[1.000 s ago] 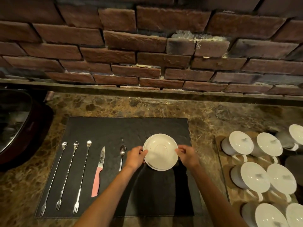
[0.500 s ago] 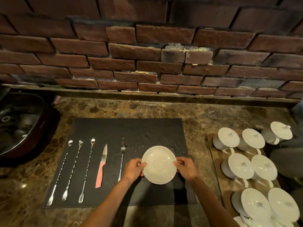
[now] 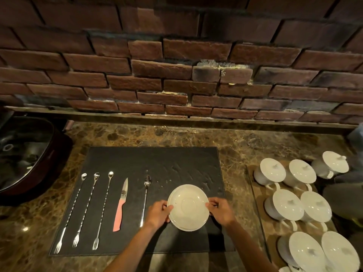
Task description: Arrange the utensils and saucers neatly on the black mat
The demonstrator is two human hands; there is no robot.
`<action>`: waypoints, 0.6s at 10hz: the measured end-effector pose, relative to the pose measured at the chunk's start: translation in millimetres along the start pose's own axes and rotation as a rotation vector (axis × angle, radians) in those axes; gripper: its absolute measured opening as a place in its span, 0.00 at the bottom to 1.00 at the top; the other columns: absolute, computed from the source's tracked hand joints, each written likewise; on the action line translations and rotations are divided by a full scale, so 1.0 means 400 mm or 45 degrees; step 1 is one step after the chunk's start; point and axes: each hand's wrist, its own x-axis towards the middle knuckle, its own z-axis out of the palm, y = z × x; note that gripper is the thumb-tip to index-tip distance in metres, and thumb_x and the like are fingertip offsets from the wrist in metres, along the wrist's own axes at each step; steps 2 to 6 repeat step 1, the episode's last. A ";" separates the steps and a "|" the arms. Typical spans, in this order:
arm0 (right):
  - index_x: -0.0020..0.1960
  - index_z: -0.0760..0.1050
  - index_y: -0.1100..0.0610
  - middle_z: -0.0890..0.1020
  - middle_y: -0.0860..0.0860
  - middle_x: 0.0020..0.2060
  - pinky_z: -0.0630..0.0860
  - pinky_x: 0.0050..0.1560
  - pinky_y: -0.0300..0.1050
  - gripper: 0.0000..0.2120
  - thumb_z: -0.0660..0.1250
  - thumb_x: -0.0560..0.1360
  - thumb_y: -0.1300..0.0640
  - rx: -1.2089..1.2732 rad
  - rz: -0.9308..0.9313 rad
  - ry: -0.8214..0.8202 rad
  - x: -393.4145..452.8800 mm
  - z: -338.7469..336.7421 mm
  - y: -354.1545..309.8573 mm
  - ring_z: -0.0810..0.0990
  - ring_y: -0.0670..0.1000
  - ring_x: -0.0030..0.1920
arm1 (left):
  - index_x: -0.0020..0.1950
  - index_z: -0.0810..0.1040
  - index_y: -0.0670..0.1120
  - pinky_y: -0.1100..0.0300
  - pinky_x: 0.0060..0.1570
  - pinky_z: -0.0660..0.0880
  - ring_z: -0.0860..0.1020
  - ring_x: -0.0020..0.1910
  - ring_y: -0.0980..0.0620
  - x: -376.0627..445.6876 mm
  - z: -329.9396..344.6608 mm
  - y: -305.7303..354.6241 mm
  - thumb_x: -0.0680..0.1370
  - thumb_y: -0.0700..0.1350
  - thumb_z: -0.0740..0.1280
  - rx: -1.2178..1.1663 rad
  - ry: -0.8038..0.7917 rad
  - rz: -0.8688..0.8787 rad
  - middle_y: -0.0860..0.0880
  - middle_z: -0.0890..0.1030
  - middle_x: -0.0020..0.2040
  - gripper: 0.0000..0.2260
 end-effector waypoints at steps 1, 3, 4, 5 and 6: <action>0.55 0.80 0.65 0.84 0.52 0.40 0.81 0.41 0.38 0.09 0.68 0.78 0.62 0.033 0.057 0.022 0.011 -0.005 -0.004 0.83 0.49 0.41 | 0.58 0.79 0.40 0.45 0.52 0.81 0.81 0.39 0.45 0.004 0.003 0.008 0.81 0.43 0.67 0.040 0.038 0.008 0.42 0.82 0.43 0.09; 0.55 0.80 0.65 0.84 0.52 0.40 0.81 0.41 0.38 0.09 0.68 0.78 0.62 0.033 0.057 0.022 0.011 -0.005 -0.004 0.83 0.49 0.41 | 0.58 0.79 0.40 0.45 0.52 0.81 0.81 0.39 0.45 0.004 0.003 0.008 0.81 0.43 0.67 0.040 0.038 0.008 0.42 0.82 0.43 0.09; 0.55 0.80 0.65 0.84 0.52 0.40 0.81 0.41 0.38 0.09 0.68 0.78 0.62 0.033 0.057 0.022 0.011 -0.005 -0.004 0.83 0.49 0.41 | 0.58 0.79 0.40 0.45 0.52 0.81 0.81 0.39 0.45 0.004 0.003 0.008 0.81 0.43 0.67 0.040 0.038 0.008 0.42 0.82 0.43 0.09; 0.55 0.80 0.65 0.84 0.52 0.40 0.81 0.41 0.38 0.09 0.68 0.78 0.62 0.033 0.057 0.022 0.011 -0.005 -0.004 0.83 0.49 0.41 | 0.58 0.79 0.40 0.45 0.52 0.81 0.81 0.39 0.45 0.004 0.003 0.008 0.81 0.43 0.67 0.040 0.038 0.008 0.42 0.82 0.43 0.09; 0.55 0.80 0.65 0.84 0.52 0.40 0.81 0.41 0.38 0.09 0.68 0.78 0.62 0.033 0.057 0.022 0.011 -0.005 -0.004 0.83 0.49 0.41 | 0.58 0.79 0.40 0.45 0.52 0.81 0.81 0.39 0.45 0.004 0.003 0.008 0.81 0.43 0.67 0.040 0.038 0.008 0.42 0.82 0.43 0.09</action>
